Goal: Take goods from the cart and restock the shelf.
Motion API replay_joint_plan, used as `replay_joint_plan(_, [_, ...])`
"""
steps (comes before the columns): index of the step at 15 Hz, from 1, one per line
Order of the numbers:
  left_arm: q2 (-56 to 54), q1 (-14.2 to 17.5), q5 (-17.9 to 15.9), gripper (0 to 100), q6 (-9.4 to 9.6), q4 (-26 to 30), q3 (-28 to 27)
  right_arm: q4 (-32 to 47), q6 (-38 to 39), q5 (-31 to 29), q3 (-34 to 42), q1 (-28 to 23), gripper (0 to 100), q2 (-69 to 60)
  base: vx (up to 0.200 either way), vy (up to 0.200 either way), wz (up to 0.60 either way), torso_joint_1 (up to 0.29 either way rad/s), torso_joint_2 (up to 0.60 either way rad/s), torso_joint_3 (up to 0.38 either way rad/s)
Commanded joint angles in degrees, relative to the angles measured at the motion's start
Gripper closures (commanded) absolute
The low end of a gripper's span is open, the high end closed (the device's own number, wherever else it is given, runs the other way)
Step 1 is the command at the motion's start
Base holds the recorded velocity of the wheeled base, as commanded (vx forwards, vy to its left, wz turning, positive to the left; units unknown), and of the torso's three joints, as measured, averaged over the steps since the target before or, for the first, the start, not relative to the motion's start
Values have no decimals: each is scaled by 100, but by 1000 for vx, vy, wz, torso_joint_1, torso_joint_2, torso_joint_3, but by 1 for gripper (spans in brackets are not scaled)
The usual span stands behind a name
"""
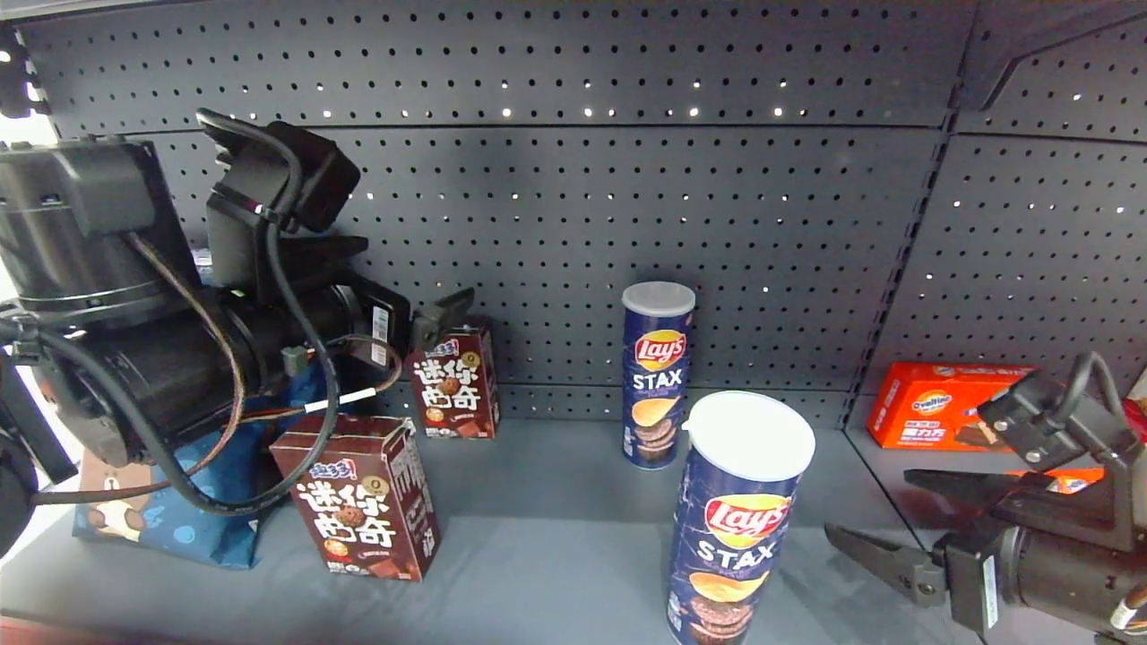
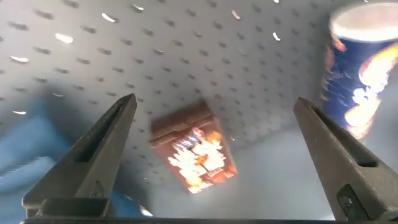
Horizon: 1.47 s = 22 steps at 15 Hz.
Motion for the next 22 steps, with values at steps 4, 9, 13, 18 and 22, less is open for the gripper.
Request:
replay_joint_plan(4, [113, 126, 4, 0, -18, -170, 66, -8, -27, 69, 139, -155, 0, 417, 0, 0, 0, 0, 0, 0])
replay_joint_plan(9, [192, 134, 12, 0, -27, -179, 66, -25, -45, 113, 139, 188, 0, 628, 0, 0, 0, 0, 0, 0])
replay_joint_plan(13, [192, 134, 21, 0, -36, -179, 58, -43, -53, 113, 69, 293, 0, 839, 0, 0, 0, 0, 0, 0])
replay_joint_plan(18, [307, 178, 4, 0, -36, -381, 31, -43, -53, 113, -159, 442, 0, 1032, 0, 0, 0, 0, 0, 0])
replay_joint_plan(22, [315, 178, 12, 0, -36, -390, 49, -43, -53, 104, -186, 548, 0, 1120, 0, 0, 0, 0, 0, 0])
